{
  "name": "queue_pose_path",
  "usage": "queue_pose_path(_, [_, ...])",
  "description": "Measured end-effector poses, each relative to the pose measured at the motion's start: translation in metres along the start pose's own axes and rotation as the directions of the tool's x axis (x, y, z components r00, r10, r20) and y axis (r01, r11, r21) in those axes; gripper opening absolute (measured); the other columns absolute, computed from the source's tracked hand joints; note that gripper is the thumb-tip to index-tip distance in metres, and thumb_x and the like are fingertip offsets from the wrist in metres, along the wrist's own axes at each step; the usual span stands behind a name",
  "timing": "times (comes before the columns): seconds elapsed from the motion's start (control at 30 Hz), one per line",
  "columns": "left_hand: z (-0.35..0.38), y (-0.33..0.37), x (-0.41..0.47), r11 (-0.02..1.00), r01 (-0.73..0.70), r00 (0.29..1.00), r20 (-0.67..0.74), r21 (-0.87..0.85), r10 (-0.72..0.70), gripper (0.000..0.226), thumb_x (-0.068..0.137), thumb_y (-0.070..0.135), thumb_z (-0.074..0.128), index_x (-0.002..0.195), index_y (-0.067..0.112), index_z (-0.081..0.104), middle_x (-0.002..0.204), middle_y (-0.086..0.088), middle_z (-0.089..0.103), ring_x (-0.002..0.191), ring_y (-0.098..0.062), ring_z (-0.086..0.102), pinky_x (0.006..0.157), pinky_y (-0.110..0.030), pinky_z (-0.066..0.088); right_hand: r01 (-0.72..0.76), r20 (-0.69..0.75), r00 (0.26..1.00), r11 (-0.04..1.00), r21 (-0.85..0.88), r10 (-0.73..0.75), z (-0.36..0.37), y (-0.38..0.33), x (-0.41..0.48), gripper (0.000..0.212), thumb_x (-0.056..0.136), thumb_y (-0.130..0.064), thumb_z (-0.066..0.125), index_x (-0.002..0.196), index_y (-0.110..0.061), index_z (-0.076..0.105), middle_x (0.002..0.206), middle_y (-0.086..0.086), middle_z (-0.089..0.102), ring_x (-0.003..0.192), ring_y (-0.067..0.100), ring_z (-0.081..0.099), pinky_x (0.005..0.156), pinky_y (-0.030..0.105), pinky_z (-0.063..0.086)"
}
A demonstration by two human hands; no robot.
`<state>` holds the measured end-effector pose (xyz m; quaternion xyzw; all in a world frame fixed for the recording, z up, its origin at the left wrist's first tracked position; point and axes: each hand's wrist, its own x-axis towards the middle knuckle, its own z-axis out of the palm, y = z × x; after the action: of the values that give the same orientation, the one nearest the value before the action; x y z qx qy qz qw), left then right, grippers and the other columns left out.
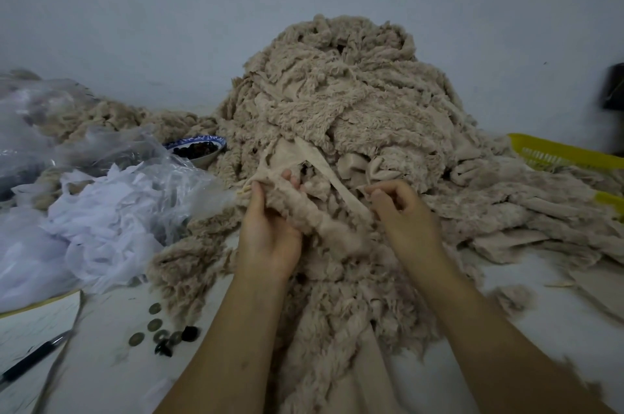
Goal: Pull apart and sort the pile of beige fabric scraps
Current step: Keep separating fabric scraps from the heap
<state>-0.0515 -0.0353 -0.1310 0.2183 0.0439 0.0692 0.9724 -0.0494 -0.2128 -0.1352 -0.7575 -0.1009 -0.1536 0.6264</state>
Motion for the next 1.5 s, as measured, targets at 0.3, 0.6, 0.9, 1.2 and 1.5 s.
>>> queue_pose_path(0.3, [0.003,-0.007,-0.004,0.999,0.022,0.999,0.032,0.042,-0.024,0.049,0.102,0.041,0.048,0.106,-0.001,0.073,0.109,-0.014,0.075,0.097,-0.017,0.074,0.078,-0.027,0.061,0.208,0.533,0.846,0.922,-0.327,-0.002,0.017,0.011,-0.008,0.097,0.056,-0.088,0.061,0.139,-0.046,0.033,0.116,-0.048,0.028,0.111,-0.021,0.037,0.088,0.009,0.035])
queue_pose_path(0.6, [0.004,-0.006,-0.005,0.985,0.017,0.989,-0.149,0.171,0.009,0.033,0.104,0.032,0.048,0.115,0.007,0.067,0.100,-0.009,0.077,0.087,-0.018,0.074,0.065,-0.033,0.060,0.001,0.316,0.948,0.996,-0.086,0.026,0.012,0.004,-0.006,0.026,0.103,-0.036,0.047,0.086,-0.034,0.066,0.077,-0.020,0.065,0.069,-0.003,0.058,0.061,0.015,0.044])
queue_pose_path(0.9, [0.007,-0.022,-0.019,0.182,-0.053,0.961,0.001,0.982,0.275,0.049,0.102,0.048,0.045,0.066,0.015,0.045,0.058,0.000,0.043,0.053,-0.015,0.042,0.053,-0.030,0.032,-0.510,0.347,0.860,0.633,0.582,0.373,0.005,-0.004,0.002,0.036,0.104,-0.033,0.049,0.084,-0.016,0.074,0.050,-0.004,0.054,0.037,0.005,0.040,0.034,0.018,0.031])
queue_pose_path(1.2, [0.004,-0.031,-0.022,-0.131,-0.626,0.772,0.635,0.769,0.040,0.039,0.090,0.021,0.056,0.124,0.039,0.056,0.118,0.036,0.042,0.116,0.018,0.037,0.088,0.004,0.029,-0.490,0.201,0.871,0.766,0.416,0.448,0.001,-0.003,0.003,0.055,0.101,-0.042,0.051,0.057,-0.020,0.076,0.054,-0.001,0.066,0.040,0.008,0.059,0.034,0.017,0.039])
queue_pose_path(1.5, [0.009,-0.035,-0.026,0.488,-0.167,0.982,0.188,0.857,0.007,0.020,0.099,0.040,0.053,0.106,0.041,0.072,0.096,0.015,0.075,0.089,0.000,0.070,0.081,-0.023,0.056,-0.391,0.145,0.913,0.920,0.039,0.382,0.011,0.007,0.005,0.052,0.091,-0.076,0.034,0.076,-0.031,0.058,0.068,-0.009,0.064,0.062,0.008,0.057,0.060,0.025,0.045])
